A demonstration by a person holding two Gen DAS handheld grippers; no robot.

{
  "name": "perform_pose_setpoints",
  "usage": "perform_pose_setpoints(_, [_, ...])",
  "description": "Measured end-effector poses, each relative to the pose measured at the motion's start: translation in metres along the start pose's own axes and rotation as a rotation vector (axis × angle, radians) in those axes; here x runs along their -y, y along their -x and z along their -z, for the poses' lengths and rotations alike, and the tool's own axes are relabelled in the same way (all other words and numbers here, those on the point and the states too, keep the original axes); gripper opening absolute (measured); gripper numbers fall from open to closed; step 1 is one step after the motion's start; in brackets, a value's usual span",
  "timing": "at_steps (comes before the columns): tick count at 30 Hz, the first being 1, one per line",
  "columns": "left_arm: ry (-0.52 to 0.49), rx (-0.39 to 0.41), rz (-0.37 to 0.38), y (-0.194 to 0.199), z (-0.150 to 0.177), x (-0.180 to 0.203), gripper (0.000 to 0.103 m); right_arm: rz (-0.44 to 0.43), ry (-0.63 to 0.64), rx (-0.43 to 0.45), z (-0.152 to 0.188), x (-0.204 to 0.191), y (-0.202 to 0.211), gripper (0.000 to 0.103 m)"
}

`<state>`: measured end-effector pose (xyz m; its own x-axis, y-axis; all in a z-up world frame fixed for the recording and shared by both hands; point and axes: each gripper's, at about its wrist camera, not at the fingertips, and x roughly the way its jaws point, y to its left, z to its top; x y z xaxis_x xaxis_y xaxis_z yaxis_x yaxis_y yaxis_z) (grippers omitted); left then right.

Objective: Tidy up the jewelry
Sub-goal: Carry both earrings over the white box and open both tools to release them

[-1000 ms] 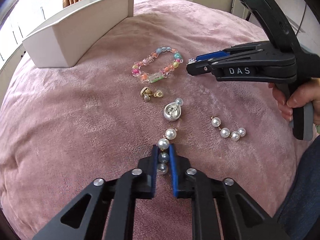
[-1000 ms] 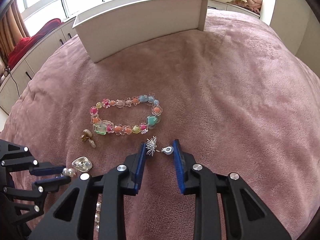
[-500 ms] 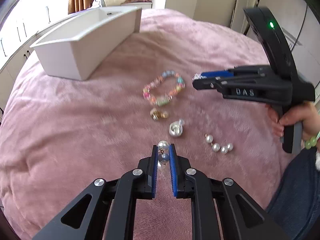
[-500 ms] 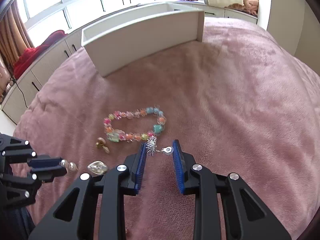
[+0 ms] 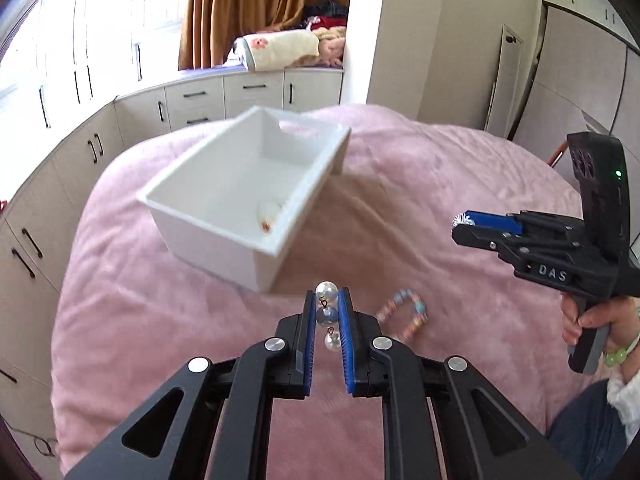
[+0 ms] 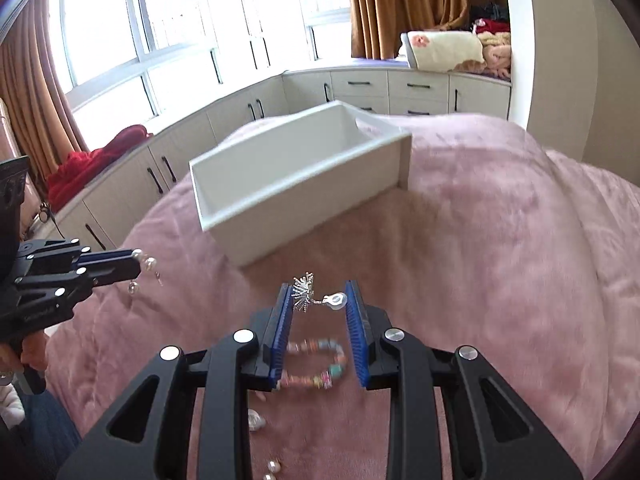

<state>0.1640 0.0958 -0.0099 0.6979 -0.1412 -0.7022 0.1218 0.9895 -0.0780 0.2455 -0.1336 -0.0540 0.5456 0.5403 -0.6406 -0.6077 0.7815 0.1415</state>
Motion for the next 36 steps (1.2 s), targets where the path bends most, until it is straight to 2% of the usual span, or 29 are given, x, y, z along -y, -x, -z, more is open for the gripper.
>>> perform_pose_setpoints(6, [0.01,0.048,-0.032,-0.006,-0.061,-0.031,0.016,-0.005,0.026,0.064,-0.06,-0.006,-0.011,0.027])
perform_pose_setpoints(10, [0.028,0.053,-0.065,-0.02,-0.096,-0.055,0.016,-0.006,0.065,0.086,-0.103,-0.014,-0.029,0.027])
perform_pose_setpoints(14, [0.074,0.03,-0.072,-0.044,-0.121,-0.075,0.016,-0.006,0.103,0.085,-0.139,-0.021,-0.051,0.027])
perform_pose_setpoints(18, [0.082,-0.007,-0.085,-0.071,-0.13,-0.091,0.016,-0.002,0.101,0.039,-0.159,-0.017,-0.086,0.027])
perform_pose_setpoints(22, [0.079,-0.066,-0.115,-0.1,-0.127,-0.103,0.016,0.008,0.076,-0.028,-0.166,-0.011,-0.125,0.027])
perform_pose_setpoints(26, [0.137,-0.11,-0.109,-0.12,-0.126,-0.119,0.016,0.019,0.071,-0.074,-0.164,-0.01,-0.155,0.027])
perform_pose_setpoints(29, [0.151,-0.121,-0.116,-0.127,-0.126,-0.125,0.016,0.021,0.054,-0.099,-0.162,-0.01,-0.169,0.027])
perform_pose_setpoints(34, [0.125,-0.155,-0.172,-0.136,-0.126,-0.124,0.017,0.024,0.028,-0.126,-0.159,-0.011,-0.18,0.028])
perform_pose_setpoints(35, [0.125,-0.162,-0.186,-0.137,-0.126,-0.124,0.019,0.026,0.028,-0.129,-0.159,-0.013,-0.18,0.029])
perform_pose_setpoints(36, [0.125,-0.161,-0.194,-0.136,-0.125,-0.123,0.028,0.032,0.029,-0.129,-0.159,-0.013,-0.18,0.029])
